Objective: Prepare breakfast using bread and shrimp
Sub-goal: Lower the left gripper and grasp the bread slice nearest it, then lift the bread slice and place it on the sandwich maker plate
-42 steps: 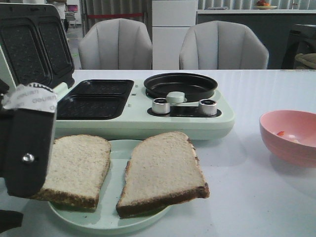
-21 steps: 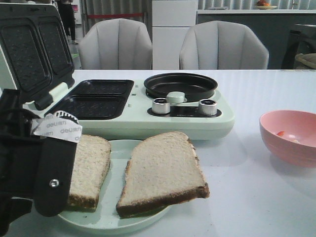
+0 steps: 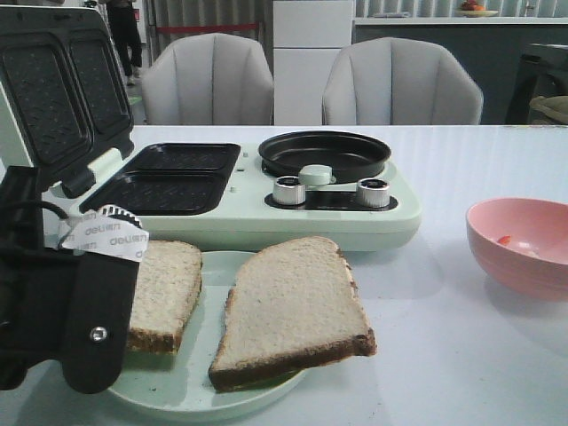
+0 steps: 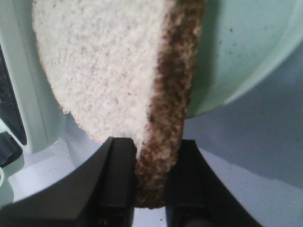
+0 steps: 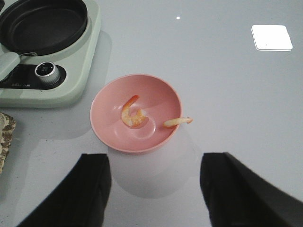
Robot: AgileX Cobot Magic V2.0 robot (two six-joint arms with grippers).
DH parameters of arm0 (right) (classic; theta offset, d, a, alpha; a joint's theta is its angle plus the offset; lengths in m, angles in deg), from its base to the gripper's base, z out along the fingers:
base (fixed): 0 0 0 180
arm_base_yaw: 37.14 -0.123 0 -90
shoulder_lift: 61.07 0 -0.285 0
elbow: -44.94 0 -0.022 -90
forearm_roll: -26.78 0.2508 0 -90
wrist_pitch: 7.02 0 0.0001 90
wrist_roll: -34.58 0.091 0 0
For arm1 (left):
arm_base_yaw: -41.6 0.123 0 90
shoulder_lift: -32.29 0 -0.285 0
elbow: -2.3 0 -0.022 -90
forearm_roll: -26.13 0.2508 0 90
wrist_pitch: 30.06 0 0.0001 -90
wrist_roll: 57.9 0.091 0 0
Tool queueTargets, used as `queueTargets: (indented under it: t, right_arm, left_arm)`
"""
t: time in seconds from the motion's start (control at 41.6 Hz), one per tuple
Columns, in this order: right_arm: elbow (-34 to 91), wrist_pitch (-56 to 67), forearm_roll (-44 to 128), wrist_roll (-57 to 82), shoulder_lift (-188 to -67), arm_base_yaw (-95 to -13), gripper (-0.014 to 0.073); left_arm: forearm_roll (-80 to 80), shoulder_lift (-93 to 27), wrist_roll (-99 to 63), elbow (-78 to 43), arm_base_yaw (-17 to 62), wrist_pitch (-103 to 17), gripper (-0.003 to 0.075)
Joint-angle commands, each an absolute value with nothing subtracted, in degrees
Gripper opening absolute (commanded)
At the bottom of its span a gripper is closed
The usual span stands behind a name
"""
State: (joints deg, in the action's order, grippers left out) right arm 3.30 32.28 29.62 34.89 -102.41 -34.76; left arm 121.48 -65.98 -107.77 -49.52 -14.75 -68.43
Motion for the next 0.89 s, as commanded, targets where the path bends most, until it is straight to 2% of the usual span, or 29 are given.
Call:
queueTargets:
  t: [0.0, 0.12, 0.361, 0.529, 0.721, 0.866]
  right_arm:
    - [5.2, 28.6, 29.7, 34.6, -102.9, -34.6, 0.052]
    - [5.2, 28.6, 29.7, 34.6, -102.9, -34.6, 0.052]
    - [5.2, 28.6, 29.7, 34.6, -102.9, -34.6, 0.052]
    - [5.2, 28.6, 29.7, 34.6, -102.9, -34.6, 0.052]
    - [5.2, 28.6, 29.7, 34.6, -102.9, -34.6, 0.052]
    - [5.2, 28.6, 29.7, 34.6, -102.9, -34.6, 0.052]
  left_arm:
    - [122.3, -64.6, -109.8, -48.6, -15.0, -72.4, 0.0147]
    - [122.3, -63.1, -111.6, -48.6, -15.1, -74.5, 0.0098]
    - [124.4, -54.2, -111.6, -46.1, -15.1, -83.6, 0.0101]
    - [132.7, -48.6, -111.6, -43.3, -15.1, -87.8, 0.0101]
    - [132.7, -48.1, -111.6, -35.5, -11.9, -85.4, 0.0101]
    - [132.7, -51.0, -111.2, -28.0, -5.1, -75.8, 0.0101]
